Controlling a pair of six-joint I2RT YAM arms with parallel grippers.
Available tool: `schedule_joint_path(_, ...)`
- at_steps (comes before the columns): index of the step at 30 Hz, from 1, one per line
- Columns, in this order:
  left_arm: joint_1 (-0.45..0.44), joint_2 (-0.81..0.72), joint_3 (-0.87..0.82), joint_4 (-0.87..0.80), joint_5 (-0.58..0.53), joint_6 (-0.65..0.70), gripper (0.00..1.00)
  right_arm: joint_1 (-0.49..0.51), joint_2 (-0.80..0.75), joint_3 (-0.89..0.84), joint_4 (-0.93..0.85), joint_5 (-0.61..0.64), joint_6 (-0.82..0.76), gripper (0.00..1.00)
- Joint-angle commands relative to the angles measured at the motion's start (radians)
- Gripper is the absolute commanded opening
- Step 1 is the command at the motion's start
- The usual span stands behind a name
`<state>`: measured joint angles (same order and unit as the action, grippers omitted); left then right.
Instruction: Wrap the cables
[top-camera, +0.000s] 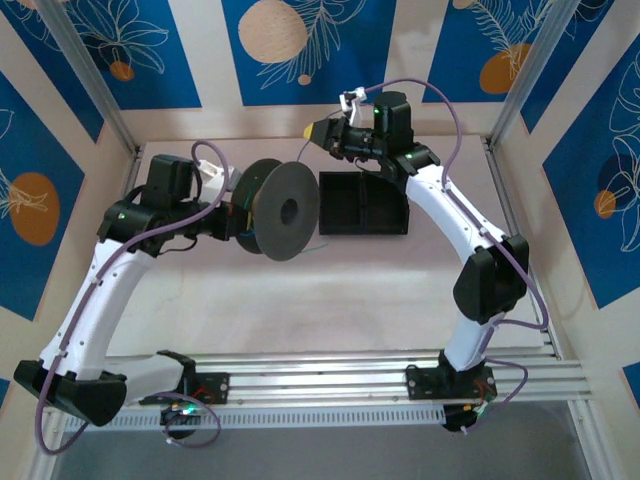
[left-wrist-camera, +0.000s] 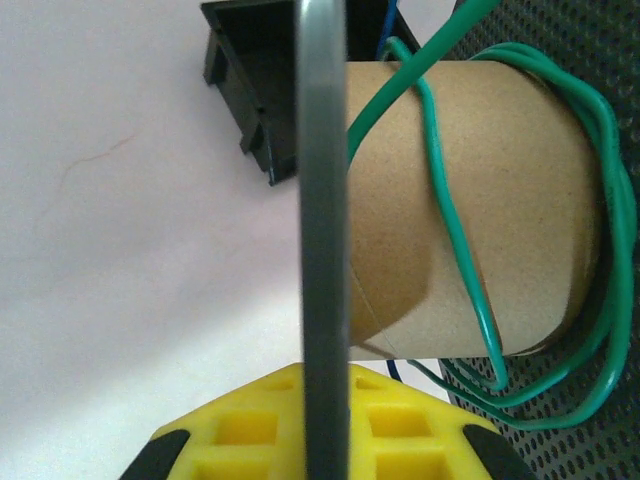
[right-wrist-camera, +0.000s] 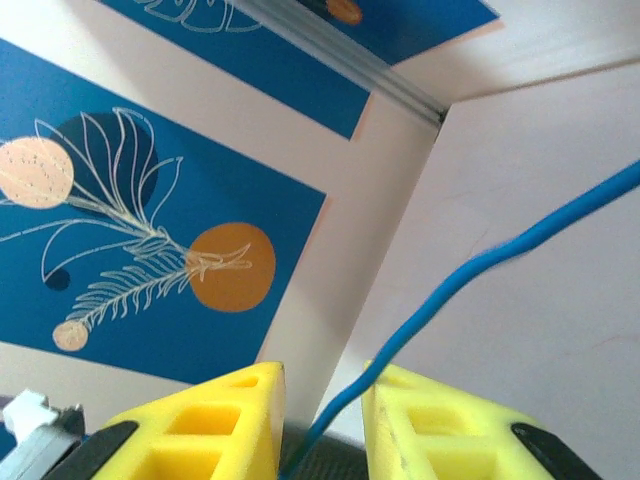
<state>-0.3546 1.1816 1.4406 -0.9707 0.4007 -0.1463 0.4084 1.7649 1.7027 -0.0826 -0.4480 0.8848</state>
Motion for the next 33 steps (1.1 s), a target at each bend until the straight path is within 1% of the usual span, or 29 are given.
schedule_joint_path(1, -0.023, -0.042, -0.017, -0.016, 0.086, 0.033, 0.00, -0.024, -0.031, -0.004, 0.116, 0.018, 0.057, 0.28)
schedule_joint_path(6, -0.029, -0.030, -0.030, -0.038, 0.046, 0.044, 0.00, -0.034, -0.040, -0.026, 0.179, 0.019, 0.127, 0.29)
schedule_joint_path(9, -0.035, -0.024, -0.033, -0.042, 0.041, 0.047, 0.00, -0.042, -0.041, -0.029, 0.196, 0.015, 0.152, 0.29)
schedule_joint_path(16, -0.078, 0.003, -0.035, -0.063, -0.024, 0.061, 0.00, -0.068, -0.047, -0.009, 0.186, 0.011, 0.158, 0.27)
schedule_joint_path(17, -0.084, 0.007, -0.036, -0.063, -0.030, 0.060, 0.00, -0.070, -0.046, -0.001, 0.182, 0.008, 0.158, 0.25)
schedule_joint_path(18, -0.091, 0.011, -0.034, -0.063, -0.042, 0.060, 0.00, -0.071, -0.041, 0.009, 0.176, 0.004, 0.155, 0.20)
schedule_joint_path(21, -0.101, 0.034, -0.027, -0.059, -0.072, 0.052, 0.00, -0.057, -0.028, 0.046, 0.152, -0.022, 0.138, 0.02)
schedule_joint_path(23, -0.104, 0.056, -0.017, -0.050, -0.119, 0.031, 0.00, -0.029, -0.024, 0.069, 0.125, -0.036, 0.109, 0.00)
schedule_joint_path(26, -0.104, 0.107, 0.009, -0.038, -0.225, -0.034, 0.00, 0.050, -0.047, 0.094, 0.043, -0.013, -0.005, 0.00)
schedule_joint_path(28, -0.104, 0.145, 0.021, -0.012, -0.234, -0.079, 0.00, 0.121, -0.075, 0.103, -0.018, 0.047, -0.100, 0.00)
schedule_joint_path(29, -0.104, 0.163, 0.030, -0.002, -0.256, -0.110, 0.00, 0.156, -0.093, 0.102, -0.040, 0.083, -0.143, 0.00)
schedule_joint_path(31, -0.104, 0.189, 0.039, 0.019, -0.303, -0.156, 0.00, 0.230, -0.129, 0.072, -0.043, 0.153, -0.205, 0.00)
schedule_joint_path(32, -0.100, 0.199, 0.046, 0.025, -0.343, -0.192, 0.00, 0.271, -0.147, 0.051, -0.042, 0.203, -0.236, 0.00)
schedule_joint_path(33, -0.092, 0.205, 0.043, 0.044, -0.358, -0.222, 0.00, 0.313, -0.163, 0.027, -0.033, 0.254, -0.263, 0.00)
